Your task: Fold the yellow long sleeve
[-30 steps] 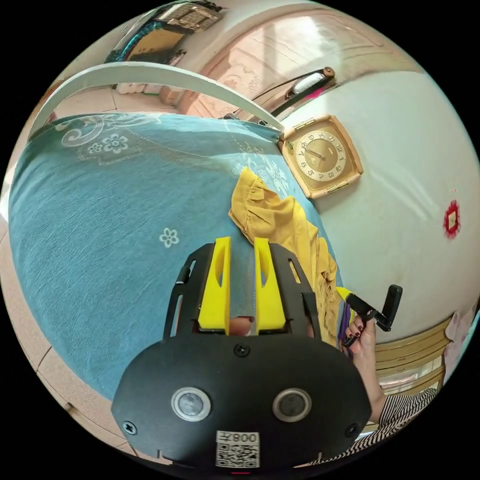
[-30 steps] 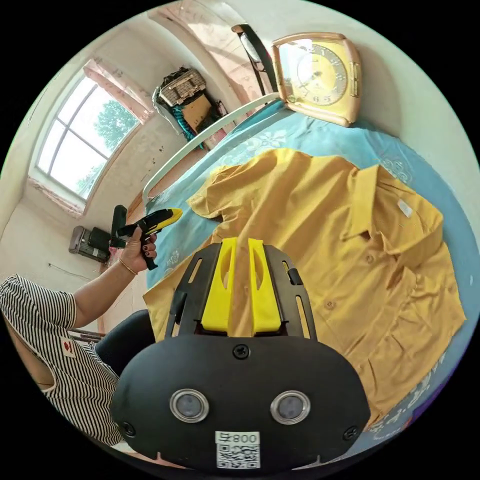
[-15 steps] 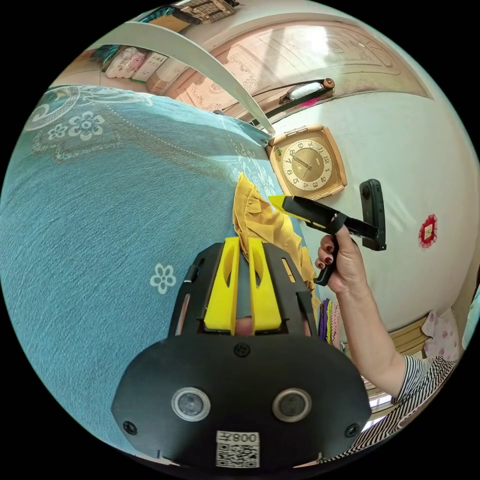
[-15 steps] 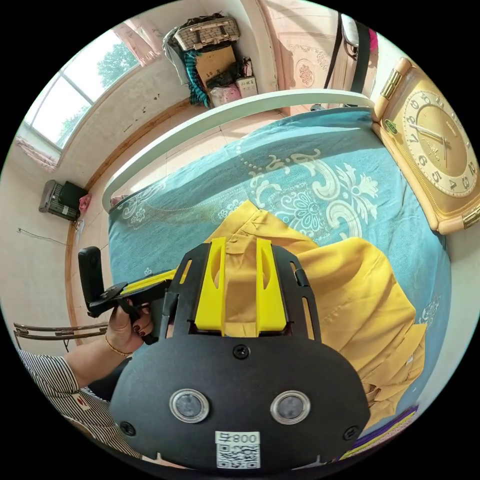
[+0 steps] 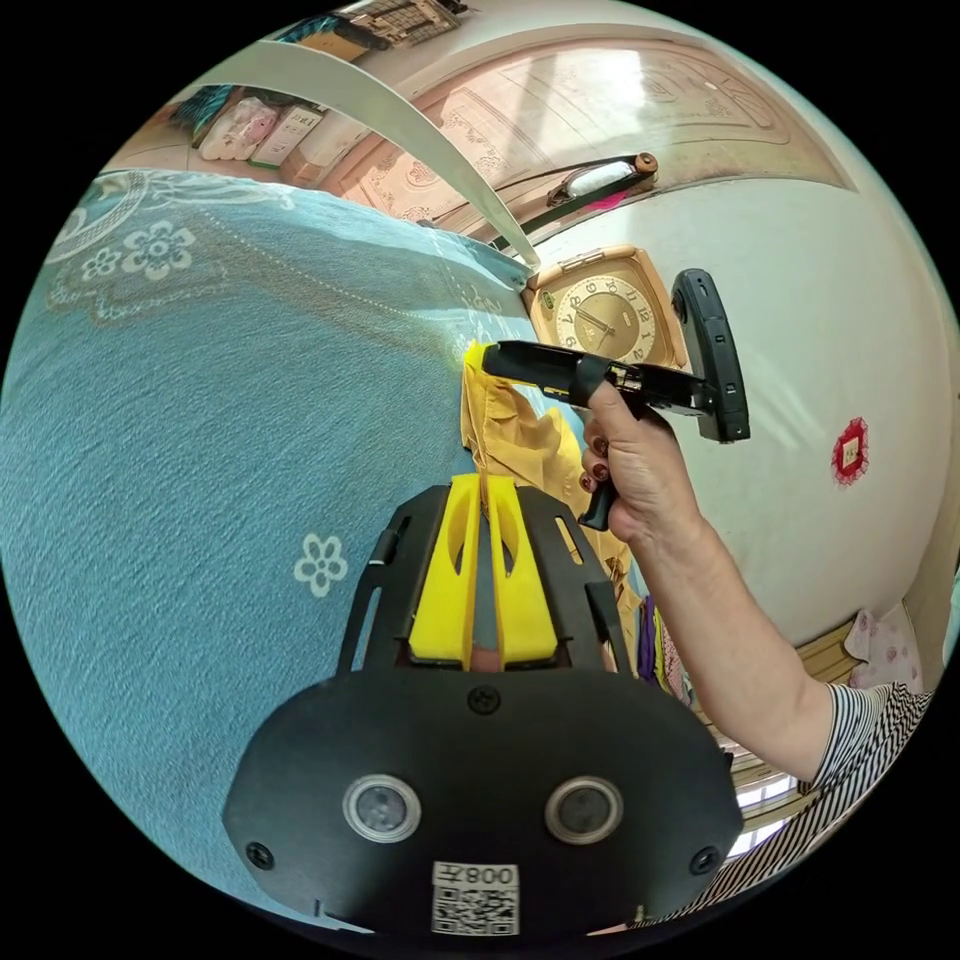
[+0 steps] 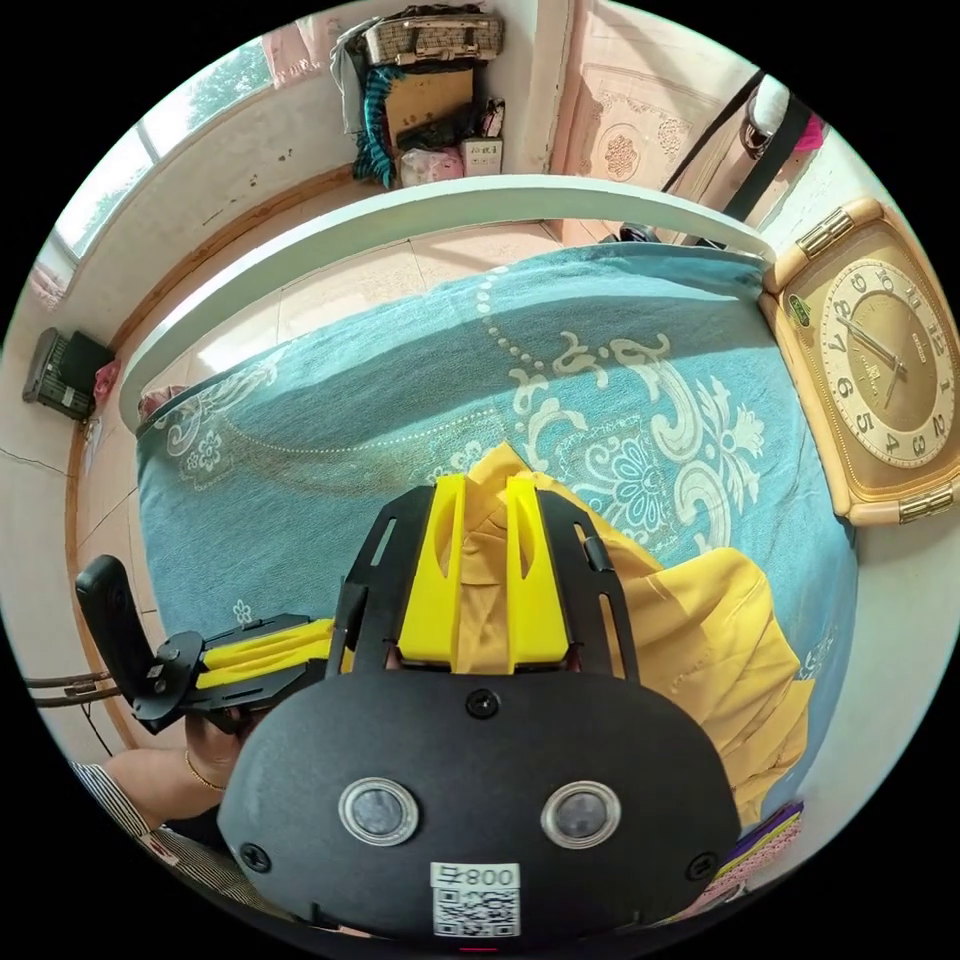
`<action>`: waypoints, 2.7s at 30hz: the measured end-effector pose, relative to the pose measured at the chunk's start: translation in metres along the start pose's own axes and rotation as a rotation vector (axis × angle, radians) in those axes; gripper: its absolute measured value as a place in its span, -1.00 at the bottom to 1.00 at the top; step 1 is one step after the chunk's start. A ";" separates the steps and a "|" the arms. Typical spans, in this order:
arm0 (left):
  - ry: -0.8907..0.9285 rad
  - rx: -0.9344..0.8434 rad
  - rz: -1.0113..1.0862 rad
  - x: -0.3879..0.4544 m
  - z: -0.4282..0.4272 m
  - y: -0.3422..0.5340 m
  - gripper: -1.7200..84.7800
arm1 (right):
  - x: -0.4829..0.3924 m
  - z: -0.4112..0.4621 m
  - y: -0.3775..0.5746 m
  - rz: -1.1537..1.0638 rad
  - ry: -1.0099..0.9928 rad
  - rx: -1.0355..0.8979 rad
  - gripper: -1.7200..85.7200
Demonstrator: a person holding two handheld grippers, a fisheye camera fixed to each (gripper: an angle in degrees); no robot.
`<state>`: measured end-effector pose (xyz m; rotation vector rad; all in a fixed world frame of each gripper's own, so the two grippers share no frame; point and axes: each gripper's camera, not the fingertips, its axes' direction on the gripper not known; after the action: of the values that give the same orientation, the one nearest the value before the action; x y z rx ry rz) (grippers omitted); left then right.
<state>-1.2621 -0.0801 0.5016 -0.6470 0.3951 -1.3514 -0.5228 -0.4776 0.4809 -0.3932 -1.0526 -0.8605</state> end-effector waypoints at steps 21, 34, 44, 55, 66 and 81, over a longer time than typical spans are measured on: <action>0.164 -0.144 0.697 0.188 0.073 0.065 -0.94 | 0.265 -0.194 0.190 0.268 -0.541 0.385 -0.95; 0.048 -0.494 0.821 0.226 0.191 0.147 -0.94 | 0.360 -0.158 0.344 0.619 -0.566 0.257 -0.95; -0.066 -0.646 0.836 0.242 0.251 0.188 -0.90 | 0.372 -0.173 0.375 0.665 -0.531 0.207 -0.95; -0.113 -0.510 0.839 0.256 0.248 0.188 -0.86 | 0.312 -0.216 0.367 0.527 -0.334 0.209 -0.96; -0.199 -0.476 0.717 0.233 0.265 0.178 -0.95 | 0.275 -0.230 0.367 0.465 -0.211 0.136 -0.96; -0.152 -0.601 0.801 0.241 0.300 0.212 -0.95 | 0.255 -0.285 0.516 0.712 -0.129 0.190 -0.96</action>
<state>-0.8694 -0.2374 0.6211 -0.9423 0.8439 -0.4026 0.1021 -0.4524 0.6270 -0.6168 -1.0010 -0.1011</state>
